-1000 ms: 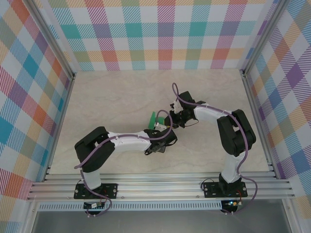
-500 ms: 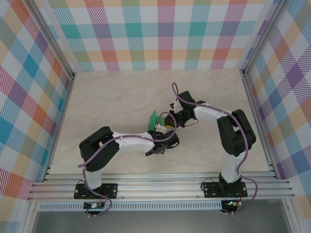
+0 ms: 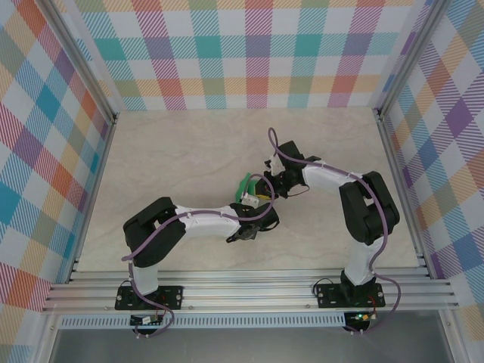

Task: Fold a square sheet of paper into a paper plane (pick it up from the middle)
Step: Turn over the paper at the center of the table.

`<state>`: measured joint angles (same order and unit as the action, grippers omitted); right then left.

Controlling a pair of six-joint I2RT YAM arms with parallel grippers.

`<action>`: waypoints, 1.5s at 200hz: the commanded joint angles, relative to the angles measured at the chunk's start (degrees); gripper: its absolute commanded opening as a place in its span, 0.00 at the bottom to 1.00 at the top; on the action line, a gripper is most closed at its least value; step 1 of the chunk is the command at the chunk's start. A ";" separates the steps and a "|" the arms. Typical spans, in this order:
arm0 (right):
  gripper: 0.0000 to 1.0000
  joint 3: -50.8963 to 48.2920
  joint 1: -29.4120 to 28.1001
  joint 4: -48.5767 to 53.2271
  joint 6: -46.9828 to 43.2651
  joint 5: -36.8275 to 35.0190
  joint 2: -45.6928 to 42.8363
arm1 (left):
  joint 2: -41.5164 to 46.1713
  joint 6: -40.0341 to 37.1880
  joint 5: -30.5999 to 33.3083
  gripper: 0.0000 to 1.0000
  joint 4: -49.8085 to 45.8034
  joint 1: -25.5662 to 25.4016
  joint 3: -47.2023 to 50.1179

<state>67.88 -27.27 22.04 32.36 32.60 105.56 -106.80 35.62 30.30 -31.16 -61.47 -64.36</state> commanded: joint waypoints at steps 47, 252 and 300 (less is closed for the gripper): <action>0.29 1.78 0.08 3.81 -1.12 -3.97 -7.24 | 5.94 1.85 1.43 0.08 0.39 0.34 0.95; 0.40 -10.96 6.52 1.71 -0.41 -5.03 -21.53 | 14.14 18.67 -47.71 0.11 54.08 15.85 27.83; 0.30 -10.36 4.15 0.46 -0.98 -1.41 -15.42 | 10.08 25.91 -44.73 0.11 59.73 15.77 32.62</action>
<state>57.52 -21.34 23.86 31.77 27.70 86.94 -95.98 56.71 -15.86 24.77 -46.22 -34.24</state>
